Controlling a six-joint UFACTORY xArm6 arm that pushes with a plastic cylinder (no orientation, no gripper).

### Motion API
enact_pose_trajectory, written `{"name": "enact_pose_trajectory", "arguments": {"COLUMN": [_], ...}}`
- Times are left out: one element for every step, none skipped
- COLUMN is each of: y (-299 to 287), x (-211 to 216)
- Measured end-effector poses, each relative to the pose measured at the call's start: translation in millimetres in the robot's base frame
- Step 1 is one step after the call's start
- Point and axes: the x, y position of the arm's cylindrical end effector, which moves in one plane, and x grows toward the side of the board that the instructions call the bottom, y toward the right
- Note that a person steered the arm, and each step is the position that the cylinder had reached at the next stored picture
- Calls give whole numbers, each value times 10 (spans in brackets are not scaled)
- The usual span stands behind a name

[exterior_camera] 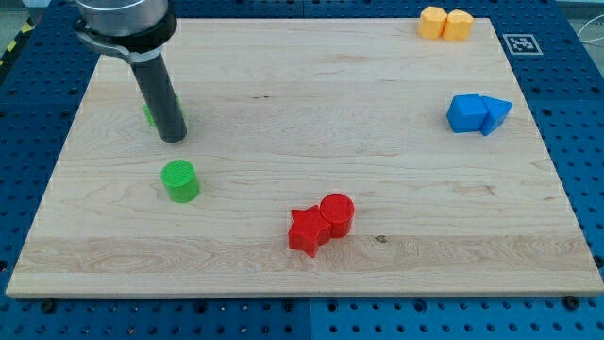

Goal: Move green circle a bit down and left

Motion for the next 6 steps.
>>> {"name": "enact_pose_trajectory", "arguments": {"y": [153, 355, 364, 563, 997, 799], "x": [128, 479, 873, 939, 966, 1385]}}
